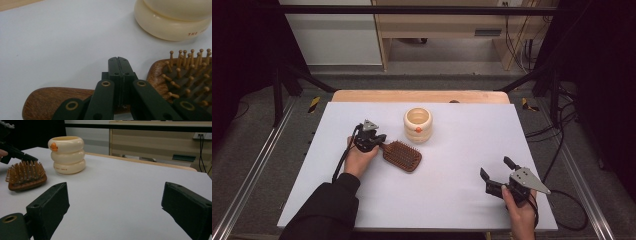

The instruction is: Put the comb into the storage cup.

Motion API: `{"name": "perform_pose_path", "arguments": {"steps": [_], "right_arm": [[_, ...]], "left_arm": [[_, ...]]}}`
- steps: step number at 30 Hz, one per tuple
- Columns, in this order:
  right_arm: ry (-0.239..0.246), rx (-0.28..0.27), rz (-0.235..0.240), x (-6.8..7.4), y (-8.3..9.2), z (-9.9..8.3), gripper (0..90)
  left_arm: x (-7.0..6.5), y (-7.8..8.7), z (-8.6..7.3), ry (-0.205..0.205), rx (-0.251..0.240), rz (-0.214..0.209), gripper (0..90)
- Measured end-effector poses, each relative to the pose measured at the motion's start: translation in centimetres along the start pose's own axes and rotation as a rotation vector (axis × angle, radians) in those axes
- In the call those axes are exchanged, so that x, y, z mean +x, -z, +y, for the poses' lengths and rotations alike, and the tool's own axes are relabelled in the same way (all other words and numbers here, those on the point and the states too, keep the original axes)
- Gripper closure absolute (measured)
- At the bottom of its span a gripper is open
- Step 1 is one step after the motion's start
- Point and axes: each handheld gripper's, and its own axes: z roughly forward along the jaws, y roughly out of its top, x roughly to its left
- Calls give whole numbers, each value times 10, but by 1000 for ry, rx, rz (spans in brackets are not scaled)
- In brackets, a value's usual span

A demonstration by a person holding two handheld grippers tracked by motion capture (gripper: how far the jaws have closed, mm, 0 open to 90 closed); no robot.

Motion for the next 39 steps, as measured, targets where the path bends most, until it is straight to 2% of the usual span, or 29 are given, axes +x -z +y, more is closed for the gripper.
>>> {"name": "perform_pose_path", "arguments": {"steps": [39], "right_arm": [[-7, 9, -1, 0, -1, -1, 76]], "left_arm": [[-3, -1, -3, -38, 45, -20, 900]]}}
